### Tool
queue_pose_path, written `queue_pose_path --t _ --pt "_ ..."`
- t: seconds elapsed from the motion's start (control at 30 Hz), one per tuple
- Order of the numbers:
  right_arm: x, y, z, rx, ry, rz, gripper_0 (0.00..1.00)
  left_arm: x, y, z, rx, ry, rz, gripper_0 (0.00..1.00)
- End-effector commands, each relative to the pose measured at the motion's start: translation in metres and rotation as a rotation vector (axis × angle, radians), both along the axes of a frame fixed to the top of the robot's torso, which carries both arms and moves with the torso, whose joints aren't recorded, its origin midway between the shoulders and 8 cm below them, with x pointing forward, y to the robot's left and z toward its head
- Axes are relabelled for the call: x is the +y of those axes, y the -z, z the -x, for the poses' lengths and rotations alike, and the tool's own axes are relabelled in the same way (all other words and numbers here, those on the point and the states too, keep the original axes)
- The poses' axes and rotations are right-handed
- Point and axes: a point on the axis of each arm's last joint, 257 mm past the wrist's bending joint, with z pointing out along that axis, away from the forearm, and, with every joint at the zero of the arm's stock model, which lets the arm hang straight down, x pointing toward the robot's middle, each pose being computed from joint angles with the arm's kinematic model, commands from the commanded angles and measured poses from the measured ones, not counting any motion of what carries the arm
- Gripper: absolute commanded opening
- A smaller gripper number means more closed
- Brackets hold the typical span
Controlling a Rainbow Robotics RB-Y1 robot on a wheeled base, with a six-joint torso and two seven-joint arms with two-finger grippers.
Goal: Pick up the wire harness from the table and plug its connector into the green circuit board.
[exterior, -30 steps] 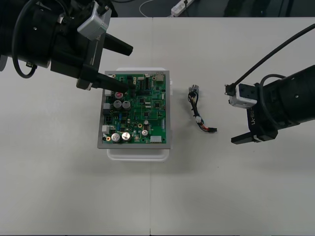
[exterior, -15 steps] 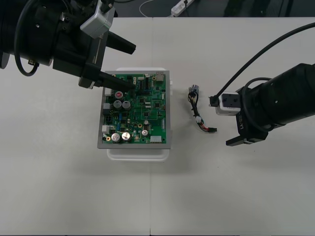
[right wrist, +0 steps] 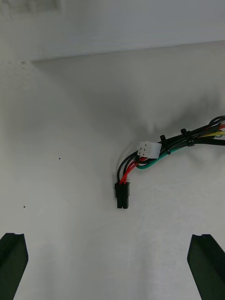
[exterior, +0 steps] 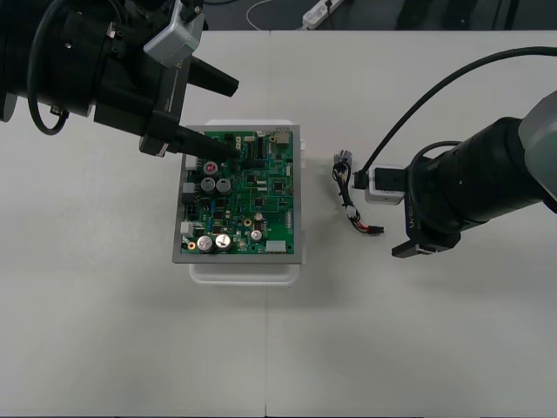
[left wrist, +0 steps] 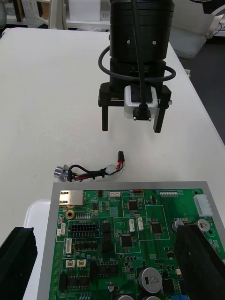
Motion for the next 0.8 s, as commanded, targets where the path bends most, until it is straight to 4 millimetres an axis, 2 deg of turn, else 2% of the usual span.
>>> queue_pose_path --t 0.03,0.27,0.57,0.8 --pt "-0.007 -0.009 -0.012 -0.064 0.018 0.078 1.00 -0.023 -0.026 0.004 -0.026 0.006 0.040 0.86" --pt "-0.008 -0.002 -0.015 -0.083 0.008 0.127 1.00 -0.023 -0.026 0.004 -0.025 0.007 0.041 0.86" --pt "-0.021 0.011 -0.024 -0.073 0.049 0.167 1.00 -0.023 -0.025 0.004 -0.028 0.006 0.039 0.86" --pt "-0.026 0.015 -0.028 -0.089 0.070 0.191 1.00 -0.023 -0.025 0.004 -0.027 0.007 0.040 0.86"
